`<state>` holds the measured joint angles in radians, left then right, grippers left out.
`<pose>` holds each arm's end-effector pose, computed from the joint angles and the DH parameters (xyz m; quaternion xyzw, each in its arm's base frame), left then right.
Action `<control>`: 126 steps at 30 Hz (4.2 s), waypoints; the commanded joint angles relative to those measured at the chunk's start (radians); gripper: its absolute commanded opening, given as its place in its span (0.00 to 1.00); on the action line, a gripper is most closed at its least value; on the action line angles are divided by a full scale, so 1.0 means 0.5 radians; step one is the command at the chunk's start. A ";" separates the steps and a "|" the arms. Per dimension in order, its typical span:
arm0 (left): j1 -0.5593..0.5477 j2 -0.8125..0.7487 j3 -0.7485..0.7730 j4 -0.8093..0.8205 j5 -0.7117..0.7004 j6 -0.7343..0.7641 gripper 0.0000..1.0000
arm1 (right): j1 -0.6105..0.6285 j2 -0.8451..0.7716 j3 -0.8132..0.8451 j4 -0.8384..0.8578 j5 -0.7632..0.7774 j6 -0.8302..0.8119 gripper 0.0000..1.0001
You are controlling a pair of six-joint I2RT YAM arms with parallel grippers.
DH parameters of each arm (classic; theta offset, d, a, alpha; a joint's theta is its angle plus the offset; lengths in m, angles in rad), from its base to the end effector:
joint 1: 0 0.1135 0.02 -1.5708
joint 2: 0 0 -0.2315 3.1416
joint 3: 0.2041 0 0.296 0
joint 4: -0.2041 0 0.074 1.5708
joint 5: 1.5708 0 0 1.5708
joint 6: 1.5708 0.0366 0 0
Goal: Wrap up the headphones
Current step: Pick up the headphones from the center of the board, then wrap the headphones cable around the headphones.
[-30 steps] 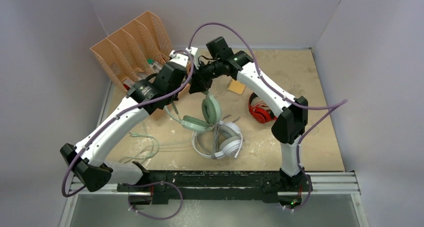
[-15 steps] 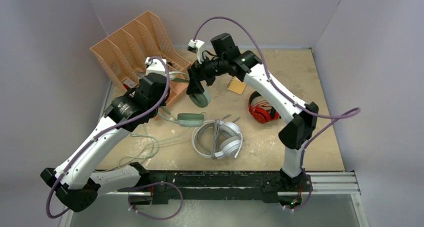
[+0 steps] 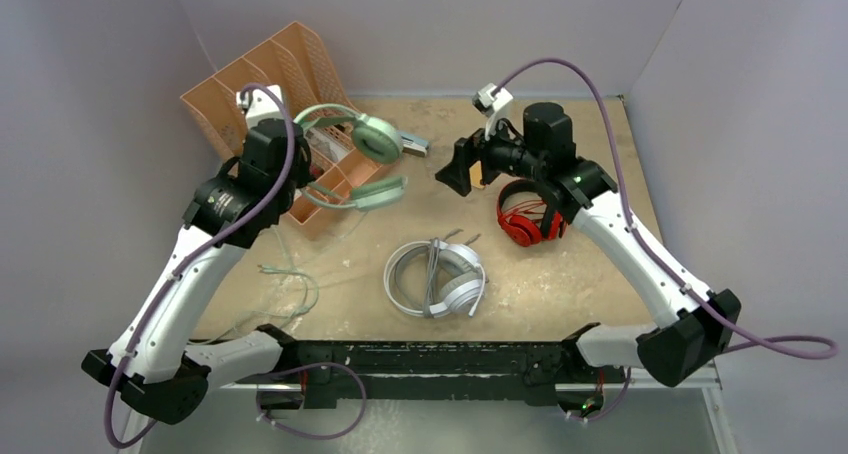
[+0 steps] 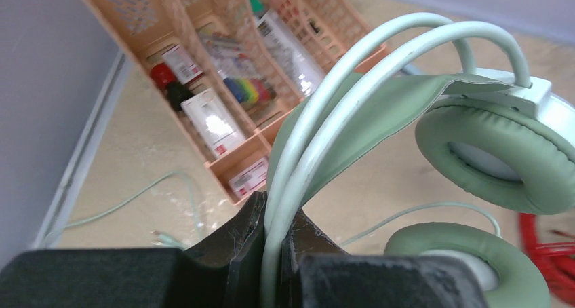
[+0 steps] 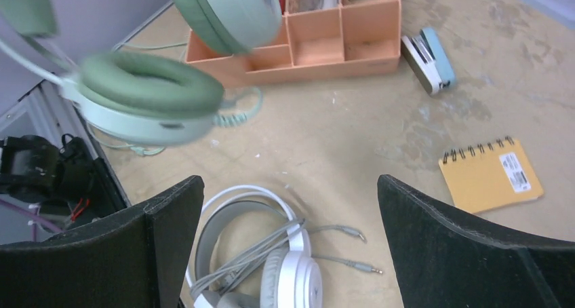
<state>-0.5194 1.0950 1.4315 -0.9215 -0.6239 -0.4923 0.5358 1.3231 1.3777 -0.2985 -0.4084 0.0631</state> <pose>0.2313 -0.1076 0.4144 -0.1338 0.8403 0.0183 0.5250 0.2968 0.1931 0.3877 -0.3021 0.7208 0.3306 0.5291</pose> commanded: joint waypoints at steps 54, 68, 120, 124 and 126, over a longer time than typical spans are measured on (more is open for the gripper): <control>0.023 0.053 0.591 1.373 0.825 -1.405 0.00 | 0.347 0.704 -0.695 2.905 0.675 0.914 0.62; 0.023 0.148 0.449 1.924 0.345 -1.284 0.00 | 0.624 1.041 -0.355 2.531 0.477 0.883 0.00; 0.189 -0.471 -0.603 0.764 0.031 0.670 0.00 | 1.158 0.232 0.686 0.237 1.131 -1.061 0.00; 0.189 -0.637 -0.597 0.618 0.136 0.571 0.00 | 0.930 0.352 0.862 0.300 0.889 -1.044 0.00; 0.189 -0.655 -0.540 0.507 0.213 0.519 0.00 | 0.891 0.432 0.960 0.320 0.856 -1.067 0.00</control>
<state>-0.4320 0.8288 1.0615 -0.6346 -0.6071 -0.1345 1.0355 1.5120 1.7393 -0.2195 0.0597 -0.4171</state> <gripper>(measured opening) 0.069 0.019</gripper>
